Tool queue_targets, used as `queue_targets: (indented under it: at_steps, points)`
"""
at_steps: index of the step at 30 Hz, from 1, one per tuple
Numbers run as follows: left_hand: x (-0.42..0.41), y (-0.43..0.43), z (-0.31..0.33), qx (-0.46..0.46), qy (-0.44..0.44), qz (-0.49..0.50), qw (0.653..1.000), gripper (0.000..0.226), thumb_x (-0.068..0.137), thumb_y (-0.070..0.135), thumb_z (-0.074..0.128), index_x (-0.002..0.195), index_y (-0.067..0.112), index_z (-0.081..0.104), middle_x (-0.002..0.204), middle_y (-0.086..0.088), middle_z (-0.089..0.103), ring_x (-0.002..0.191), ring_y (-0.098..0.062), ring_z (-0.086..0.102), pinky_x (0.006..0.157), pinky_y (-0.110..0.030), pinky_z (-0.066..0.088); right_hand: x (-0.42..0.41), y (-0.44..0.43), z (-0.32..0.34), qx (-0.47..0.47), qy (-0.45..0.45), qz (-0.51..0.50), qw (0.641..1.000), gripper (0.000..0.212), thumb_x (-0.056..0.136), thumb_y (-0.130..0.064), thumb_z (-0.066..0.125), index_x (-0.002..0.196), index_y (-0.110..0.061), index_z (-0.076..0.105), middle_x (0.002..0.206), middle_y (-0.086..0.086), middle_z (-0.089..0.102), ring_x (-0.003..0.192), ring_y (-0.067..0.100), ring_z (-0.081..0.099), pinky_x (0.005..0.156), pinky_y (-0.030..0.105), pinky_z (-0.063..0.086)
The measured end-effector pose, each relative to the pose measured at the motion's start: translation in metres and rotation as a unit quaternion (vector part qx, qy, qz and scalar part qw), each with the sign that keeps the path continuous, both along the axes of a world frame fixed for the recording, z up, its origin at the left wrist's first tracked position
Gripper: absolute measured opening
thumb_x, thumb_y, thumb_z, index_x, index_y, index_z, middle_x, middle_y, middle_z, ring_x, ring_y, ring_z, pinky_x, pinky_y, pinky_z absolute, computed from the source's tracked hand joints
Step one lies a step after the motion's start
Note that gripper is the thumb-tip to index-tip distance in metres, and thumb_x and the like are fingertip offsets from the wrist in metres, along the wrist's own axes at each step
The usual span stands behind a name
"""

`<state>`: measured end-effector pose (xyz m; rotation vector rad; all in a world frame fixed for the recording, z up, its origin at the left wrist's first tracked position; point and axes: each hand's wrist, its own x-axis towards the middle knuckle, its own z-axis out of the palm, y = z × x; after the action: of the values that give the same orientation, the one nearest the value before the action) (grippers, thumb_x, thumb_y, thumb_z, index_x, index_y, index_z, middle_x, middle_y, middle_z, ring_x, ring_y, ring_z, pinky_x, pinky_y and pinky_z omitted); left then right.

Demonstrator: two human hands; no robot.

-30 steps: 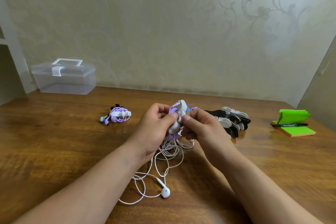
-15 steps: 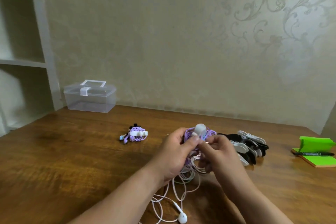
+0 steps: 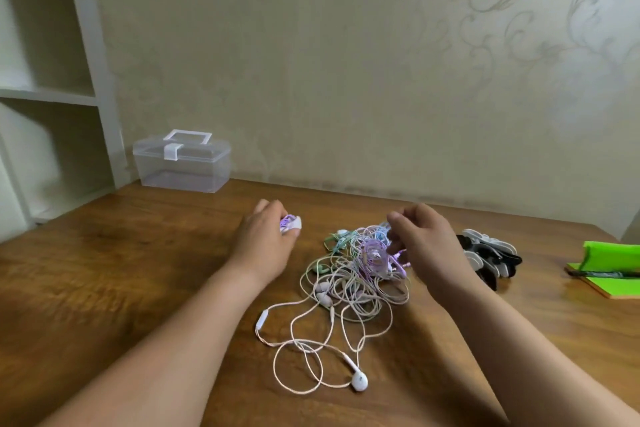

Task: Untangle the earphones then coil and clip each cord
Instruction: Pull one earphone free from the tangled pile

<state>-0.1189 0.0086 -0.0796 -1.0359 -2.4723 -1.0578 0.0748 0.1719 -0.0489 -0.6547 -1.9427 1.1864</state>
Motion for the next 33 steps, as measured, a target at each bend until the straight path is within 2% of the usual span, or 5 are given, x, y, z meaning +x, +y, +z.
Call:
queue_targets:
  at_steps: [7,12,17,24,33]
  points:
    - [0.012,0.005,-0.001,-0.012,0.025,0.001,1.0,0.067,0.093,0.051,0.067,0.151,0.024,0.046,0.151,0.003,0.039,0.141,-0.025,0.033,0.115,-0.046,0.031,0.016,0.01,-0.023,0.044,-0.021,-0.027,0.998,0.013,0.102,-0.027,0.064,0.095,-0.016,0.065,0.079,0.004,0.07,0.057,0.01,0.065,0.06,0.032,0.048]
    - [0.043,-0.001,0.017,0.145,0.028,-0.109,0.983,0.005,0.096,0.025,0.066,0.099,0.024,0.07,0.105,0.01,0.06,0.093,-0.004,0.057,0.083,-0.027,0.046,0.024,0.007,-0.019,0.106,-0.051,0.002,0.993,0.017,0.1,-0.026,0.064,0.086,-0.016,0.066,0.067,0.004,0.068,0.055,0.015,0.062,0.061,0.034,0.048]
    - [0.064,-0.01,0.027,-0.077,-0.079,-0.208,0.972,0.028,0.098,0.046,0.065,0.08,0.024,0.064,0.069,0.01,0.06,0.057,-0.002,0.049,0.06,-0.027,0.041,0.025,0.005,-0.019,0.137,-0.081,0.02,0.987,0.019,0.098,-0.028,0.066,0.08,-0.021,0.066,0.071,0.002,0.068,0.07,0.024,0.064,0.07,0.04,0.053]
    - [0.078,-0.058,0.051,-0.396,-0.155,-0.334,0.841,0.035,0.083,0.043,0.084,0.108,0.036,0.062,0.106,0.009,0.064,0.082,0.002,0.056,0.074,-0.018,0.049,0.024,-0.009,-0.016,0.188,-0.083,0.081,0.975,0.017,0.1,-0.027,0.065,0.084,-0.023,0.067,0.073,-0.002,0.067,0.061,0.008,0.054,0.056,0.022,0.04]
    - [0.069,-0.058,0.042,-0.275,-0.102,-0.308,0.905,0.007,0.102,0.028,0.062,0.095,0.025,0.061,0.098,0.01,0.071,0.087,-0.009,0.065,0.082,-0.038,0.053,0.026,-0.02,-0.019,0.131,-0.05,0.098,0.985,0.019,0.101,-0.031,0.065,0.085,-0.021,0.069,0.075,0.007,0.068,0.063,0.011,0.058,0.061,0.038,0.049]
